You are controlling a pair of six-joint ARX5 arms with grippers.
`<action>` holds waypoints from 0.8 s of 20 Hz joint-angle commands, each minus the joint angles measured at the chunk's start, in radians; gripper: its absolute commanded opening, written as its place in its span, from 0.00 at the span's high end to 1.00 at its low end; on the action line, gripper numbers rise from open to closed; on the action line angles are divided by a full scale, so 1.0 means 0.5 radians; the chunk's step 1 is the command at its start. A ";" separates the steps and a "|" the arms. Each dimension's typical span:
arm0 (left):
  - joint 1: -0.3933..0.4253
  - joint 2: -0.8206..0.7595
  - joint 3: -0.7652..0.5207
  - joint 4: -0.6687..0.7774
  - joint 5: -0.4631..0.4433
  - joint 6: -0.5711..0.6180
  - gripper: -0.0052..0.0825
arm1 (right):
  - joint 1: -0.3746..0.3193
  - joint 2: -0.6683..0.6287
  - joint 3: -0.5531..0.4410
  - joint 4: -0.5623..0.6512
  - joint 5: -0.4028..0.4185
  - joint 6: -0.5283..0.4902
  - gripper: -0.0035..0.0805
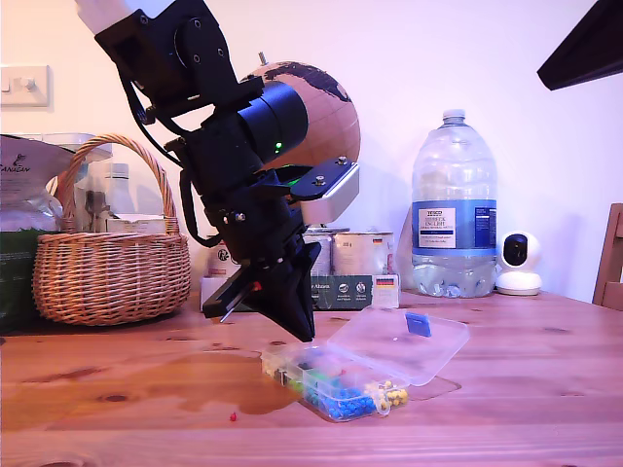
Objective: Sort the loose pins on the table into their correct compartments
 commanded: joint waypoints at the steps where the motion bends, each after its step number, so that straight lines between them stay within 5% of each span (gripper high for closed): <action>1: -0.003 0.050 -0.012 0.017 0.017 -0.005 0.91 | 0.009 0.007 -0.005 0.008 0.000 0.008 0.97; 10: -0.049 -0.027 -0.011 -0.014 -0.105 -0.173 0.97 | 0.009 0.007 -0.005 0.008 0.000 0.008 0.97; 16: -0.188 -0.306 -0.011 -0.201 -0.187 -0.933 0.97 | 0.009 0.007 -0.005 0.018 0.001 0.008 0.97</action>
